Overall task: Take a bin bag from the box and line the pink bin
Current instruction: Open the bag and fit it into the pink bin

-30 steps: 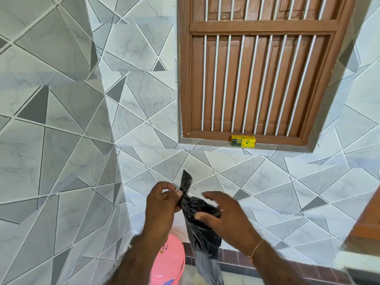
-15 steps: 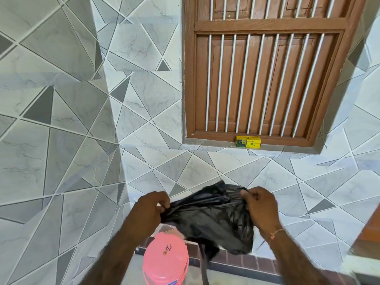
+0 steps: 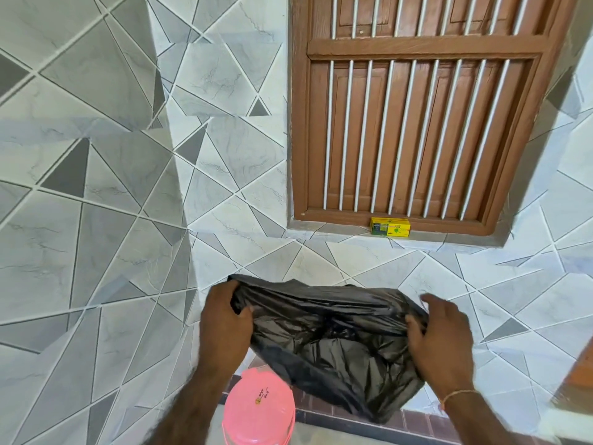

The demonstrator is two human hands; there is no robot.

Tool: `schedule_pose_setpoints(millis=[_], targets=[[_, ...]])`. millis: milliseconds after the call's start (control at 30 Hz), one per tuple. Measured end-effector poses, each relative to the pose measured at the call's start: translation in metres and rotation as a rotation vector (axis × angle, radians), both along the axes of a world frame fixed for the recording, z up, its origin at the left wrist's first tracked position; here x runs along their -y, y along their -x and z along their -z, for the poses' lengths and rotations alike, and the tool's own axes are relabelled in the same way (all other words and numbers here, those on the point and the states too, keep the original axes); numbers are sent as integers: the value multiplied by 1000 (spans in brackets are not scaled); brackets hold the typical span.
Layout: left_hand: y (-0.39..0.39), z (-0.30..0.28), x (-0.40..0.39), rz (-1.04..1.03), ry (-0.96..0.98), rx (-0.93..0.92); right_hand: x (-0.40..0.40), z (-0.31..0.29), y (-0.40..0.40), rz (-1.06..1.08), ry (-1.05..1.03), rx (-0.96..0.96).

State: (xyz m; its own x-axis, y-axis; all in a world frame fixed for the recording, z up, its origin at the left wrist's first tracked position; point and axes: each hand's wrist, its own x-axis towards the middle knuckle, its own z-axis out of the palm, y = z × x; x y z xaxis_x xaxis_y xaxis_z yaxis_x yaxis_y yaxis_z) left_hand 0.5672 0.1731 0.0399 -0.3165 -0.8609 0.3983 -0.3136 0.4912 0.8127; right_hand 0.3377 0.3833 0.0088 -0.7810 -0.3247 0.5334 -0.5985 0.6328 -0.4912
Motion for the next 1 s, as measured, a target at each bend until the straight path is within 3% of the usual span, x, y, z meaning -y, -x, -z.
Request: schedule_pose_setpoints(millis=[133, 267, 367, 467, 567, 633, 733, 833, 933, 1000], targets=[[10, -11, -10, 305, -21, 3, 29, -26, -52, -433, 15, -271], [16, -26, -20, 492, 66, 31, 65, -36, -81, -751, -197, -268], [8, -27, -9, 500, 259, 126, 75, -33, -74, -726, -465, -218], [-4, -15, 10, 356, 477, 513, 70, -30, -62, -573, -710, -272], [-13, -12, 6, 90, 485, 975, 66, -30, -50, -435, -755, -228], [-18, -8, 1, -33, 467, 1027, 59, -31, -46, -377, -683, -202], [-30, 7, 11, -199, 288, 898, 46, -30, -43, -329, -618, -169], [-36, 31, 27, -267, 123, 514, 32, -26, -38, -243, -547, -80], [-30, 43, 29, -196, 3, 115, 25, -18, -35, -197, -661, -54], [-21, 48, 33, -69, -40, 46, 22, -13, -30, -183, -698, -5]])
